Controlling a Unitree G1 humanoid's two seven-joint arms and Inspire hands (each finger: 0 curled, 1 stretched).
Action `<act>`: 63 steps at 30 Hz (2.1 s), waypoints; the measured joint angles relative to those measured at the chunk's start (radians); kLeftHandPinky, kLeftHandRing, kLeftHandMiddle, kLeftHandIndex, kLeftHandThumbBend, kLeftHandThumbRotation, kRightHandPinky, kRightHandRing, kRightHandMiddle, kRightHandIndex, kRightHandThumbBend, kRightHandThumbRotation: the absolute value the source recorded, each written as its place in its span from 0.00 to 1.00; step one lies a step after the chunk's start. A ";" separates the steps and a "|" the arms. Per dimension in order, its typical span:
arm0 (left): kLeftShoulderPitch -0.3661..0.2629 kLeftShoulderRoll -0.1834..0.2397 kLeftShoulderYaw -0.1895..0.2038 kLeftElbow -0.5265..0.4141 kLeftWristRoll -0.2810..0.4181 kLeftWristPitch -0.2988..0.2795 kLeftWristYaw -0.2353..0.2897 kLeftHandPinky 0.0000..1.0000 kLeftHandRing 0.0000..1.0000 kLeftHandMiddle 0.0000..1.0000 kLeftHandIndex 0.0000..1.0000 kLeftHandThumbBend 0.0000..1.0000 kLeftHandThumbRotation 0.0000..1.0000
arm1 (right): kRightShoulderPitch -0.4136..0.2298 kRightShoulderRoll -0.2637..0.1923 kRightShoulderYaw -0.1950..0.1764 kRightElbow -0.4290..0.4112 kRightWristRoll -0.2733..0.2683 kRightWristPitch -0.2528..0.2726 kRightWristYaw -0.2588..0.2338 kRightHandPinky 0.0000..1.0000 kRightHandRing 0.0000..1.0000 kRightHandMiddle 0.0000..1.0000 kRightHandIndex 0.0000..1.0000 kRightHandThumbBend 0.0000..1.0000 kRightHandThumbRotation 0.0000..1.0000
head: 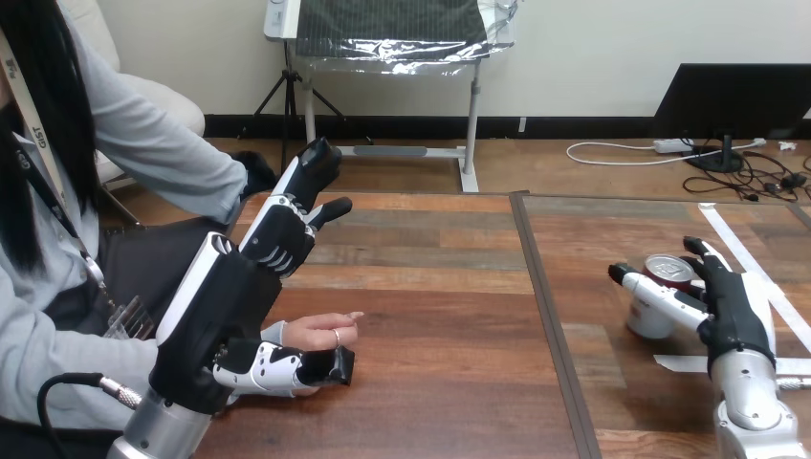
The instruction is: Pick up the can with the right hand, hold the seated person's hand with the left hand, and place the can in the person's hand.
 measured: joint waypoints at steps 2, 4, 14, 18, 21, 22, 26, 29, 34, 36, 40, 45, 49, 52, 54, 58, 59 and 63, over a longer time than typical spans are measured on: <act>0.000 0.000 0.000 0.000 0.000 0.000 0.000 0.91 1.00 1.00 0.99 1.00 0.50 | -0.001 0.002 0.000 0.000 -0.001 0.000 -0.002 0.73 0.80 0.84 0.88 1.00 0.30; 0.000 -0.001 0.000 0.000 0.000 -0.001 -0.002 0.91 1.00 1.00 0.99 1.00 0.50 | -0.002 0.005 0.000 0.000 0.000 0.000 -0.004 0.73 0.80 0.83 0.86 1.00 0.26; 0.000 -0.002 0.001 0.000 0.004 -0.009 0.001 0.88 1.00 1.00 0.98 1.00 0.51 | -0.002 0.011 -0.005 0.000 0.009 0.000 -0.027 0.63 0.70 0.73 0.77 1.00 0.06; 0.001 -0.003 0.003 0.000 0.008 -0.008 0.011 0.88 1.00 1.00 0.98 1.00 0.51 | -0.003 0.013 -0.007 0.000 0.017 0.000 -0.047 0.57 0.63 0.67 0.72 0.97 0.02; 0.001 -0.003 0.004 0.000 0.009 -0.008 0.015 0.87 1.00 1.00 0.98 1.00 0.51 | -0.003 0.013 -0.006 0.000 0.015 0.000 -0.061 0.55 0.61 0.65 0.70 0.96 0.01; 0.001 -0.003 0.005 0.000 0.009 -0.008 0.015 0.87 1.00 1.00 0.98 1.00 0.51 | -0.003 0.013 -0.004 0.000 0.012 0.000 -0.069 0.54 0.61 0.64 0.69 0.96 0.01; 0.001 -0.003 0.007 0.000 0.011 -0.010 0.018 0.87 1.00 1.00 0.99 1.00 0.52 | -0.003 0.013 -0.001 0.000 0.007 0.000 -0.091 0.52 0.59 0.62 0.66 0.92 0.00; 0.001 -0.003 0.007 0.000 0.012 -0.012 0.019 0.87 1.00 1.00 0.99 1.00 0.51 | -0.003 0.013 -0.002 0.000 0.007 0.000 -0.096 0.50 0.57 0.60 0.64 0.90 0.00; 0.001 -0.003 0.007 0.000 0.007 -0.012 0.015 0.88 1.00 1.00 0.99 1.00 0.51 | -0.003 0.013 -0.001 0.000 0.007 0.000 -0.102 0.48 0.54 0.59 0.61 0.87 0.00; 0.001 -0.003 0.007 0.000 0.007 -0.012 0.014 0.88 1.00 1.00 0.99 1.00 0.51 | -0.003 0.013 -0.001 0.000 0.007 0.000 -0.102 0.47 0.53 0.58 0.60 0.87 0.00; 0.001 -0.003 0.007 0.000 0.006 -0.014 0.011 0.89 1.00 1.00 0.99 1.00 0.51 | -0.003 0.014 -0.003 0.000 0.011 0.000 -0.105 0.47 0.52 0.57 0.59 0.85 0.00; 0.001 -0.003 0.007 0.000 0.004 -0.012 0.009 0.89 1.00 1.00 0.99 1.00 0.51 | -0.003 0.015 -0.004 0.000 0.019 0.000 -0.107 0.46 0.51 0.56 0.57 0.83 0.00; 0.001 -0.003 0.007 0.000 0.004 -0.006 0.010 0.89 1.00 1.00 0.98 1.00 0.51 | -0.003 0.015 -0.004 0.000 0.019 0.003 -0.111 0.46 0.51 0.55 0.56 0.83 0.00; 0.002 -0.004 0.007 0.000 0.003 -0.006 0.009 0.89 1.00 1.00 0.98 1.00 0.51 | -0.003 0.015 -0.004 0.000 0.020 0.003 -0.113 0.45 0.50 0.54 0.55 0.82 0.00; 0.002 -0.004 0.007 0.000 0.004 -0.006 0.010 0.89 1.00 1.00 0.98 1.00 0.51 | -0.003 0.015 -0.005 0.000 0.022 0.003 -0.113 0.45 0.49 0.54 0.55 0.82 0.00; 0.002 -0.004 0.007 0.000 0.004 -0.006 0.010 0.89 1.00 1.00 0.98 1.00 0.51 | -0.003 0.016 -0.006 0.000 0.032 0.003 -0.112 0.44 0.48 0.53 0.55 0.82 0.00; 0.002 -0.004 0.007 0.000 0.004 -0.006 0.010 0.89 1.00 1.00 0.98 1.00 0.51 | -0.003 0.016 -0.007 0.000 0.034 0.004 -0.112 0.43 0.47 0.53 0.55 0.82 0.00; 0.002 -0.004 0.007 0.000 0.003 -0.005 0.009 0.89 1.00 1.00 0.99 1.00 0.50 | -0.003 0.016 -0.006 0.000 0.036 0.004 -0.111 0.40 0.45 0.52 0.54 0.82 0.00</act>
